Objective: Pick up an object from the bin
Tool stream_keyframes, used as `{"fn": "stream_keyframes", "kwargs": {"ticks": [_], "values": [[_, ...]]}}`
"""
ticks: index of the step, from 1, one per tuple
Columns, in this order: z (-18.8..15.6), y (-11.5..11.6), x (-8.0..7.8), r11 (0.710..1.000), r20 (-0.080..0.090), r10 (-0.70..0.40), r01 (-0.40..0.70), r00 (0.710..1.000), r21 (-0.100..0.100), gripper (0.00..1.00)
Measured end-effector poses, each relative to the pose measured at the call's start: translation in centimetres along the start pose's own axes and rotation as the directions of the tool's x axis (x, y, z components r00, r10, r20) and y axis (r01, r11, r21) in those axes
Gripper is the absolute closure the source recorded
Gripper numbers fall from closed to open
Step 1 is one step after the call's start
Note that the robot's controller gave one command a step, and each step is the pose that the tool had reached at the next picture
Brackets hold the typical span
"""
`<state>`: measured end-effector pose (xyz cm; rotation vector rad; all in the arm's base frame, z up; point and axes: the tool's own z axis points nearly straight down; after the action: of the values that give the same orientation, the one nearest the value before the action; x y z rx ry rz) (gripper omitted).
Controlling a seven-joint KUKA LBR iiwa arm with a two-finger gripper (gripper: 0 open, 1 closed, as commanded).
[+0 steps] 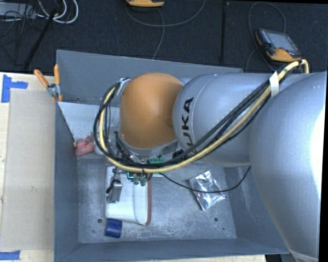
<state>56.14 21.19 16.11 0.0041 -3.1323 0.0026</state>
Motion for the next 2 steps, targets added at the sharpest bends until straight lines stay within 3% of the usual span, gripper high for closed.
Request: {"fn": "stream_keyframes", "kwargs": {"ticks": [1,2], "values": [[8.2,-2.5,6.3,0.952,0.023,-0.306,0.306,0.952,-0.001,0.00],[8.6,-3.3,7.7,0.921,0.034,-0.389,0.389,0.921,0.000,0.00]]}}
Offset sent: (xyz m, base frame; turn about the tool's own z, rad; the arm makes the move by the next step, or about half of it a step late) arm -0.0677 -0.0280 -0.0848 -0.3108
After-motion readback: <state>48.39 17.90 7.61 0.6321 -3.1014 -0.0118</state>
